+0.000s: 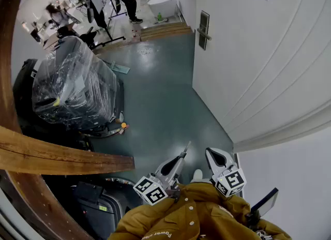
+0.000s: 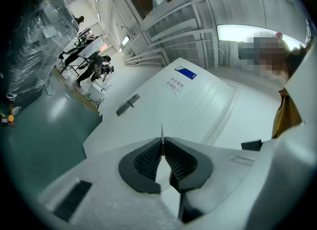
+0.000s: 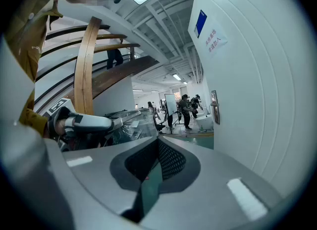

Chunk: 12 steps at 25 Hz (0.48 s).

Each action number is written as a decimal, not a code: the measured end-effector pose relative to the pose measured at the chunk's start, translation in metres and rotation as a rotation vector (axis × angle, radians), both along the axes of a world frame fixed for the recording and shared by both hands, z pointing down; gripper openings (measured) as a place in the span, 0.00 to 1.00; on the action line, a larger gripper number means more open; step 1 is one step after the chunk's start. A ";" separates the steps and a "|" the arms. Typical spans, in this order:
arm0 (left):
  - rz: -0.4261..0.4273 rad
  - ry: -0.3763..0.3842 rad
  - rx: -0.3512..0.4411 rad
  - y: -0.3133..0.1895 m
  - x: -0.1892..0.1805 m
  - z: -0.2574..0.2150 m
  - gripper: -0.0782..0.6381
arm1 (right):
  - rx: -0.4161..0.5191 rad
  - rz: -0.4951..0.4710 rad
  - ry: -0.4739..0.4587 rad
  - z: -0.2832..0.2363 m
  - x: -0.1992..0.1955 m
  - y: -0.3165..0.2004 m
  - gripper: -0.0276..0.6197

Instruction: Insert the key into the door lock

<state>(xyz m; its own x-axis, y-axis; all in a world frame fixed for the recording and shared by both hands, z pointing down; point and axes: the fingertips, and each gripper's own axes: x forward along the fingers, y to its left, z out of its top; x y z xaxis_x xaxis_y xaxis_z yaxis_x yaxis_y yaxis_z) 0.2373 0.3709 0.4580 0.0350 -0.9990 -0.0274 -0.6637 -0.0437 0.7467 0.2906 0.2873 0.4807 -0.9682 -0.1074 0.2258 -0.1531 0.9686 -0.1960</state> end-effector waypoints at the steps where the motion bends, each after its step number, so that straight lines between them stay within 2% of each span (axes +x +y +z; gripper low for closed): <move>1: -0.001 0.002 0.000 0.001 -0.001 0.000 0.14 | 0.001 -0.001 -0.001 0.000 -0.001 0.001 0.05; 12: 0.022 0.026 0.011 0.005 -0.010 0.000 0.14 | 0.013 0.017 0.013 0.000 -0.008 0.010 0.05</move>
<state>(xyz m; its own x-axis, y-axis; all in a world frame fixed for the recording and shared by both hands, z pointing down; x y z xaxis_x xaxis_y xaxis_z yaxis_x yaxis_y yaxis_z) 0.2269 0.3764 0.4581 0.0565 -0.9976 -0.0398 -0.6431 -0.0668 0.7629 0.2830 0.2969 0.4806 -0.9633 -0.1270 0.2366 -0.1722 0.9683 -0.1811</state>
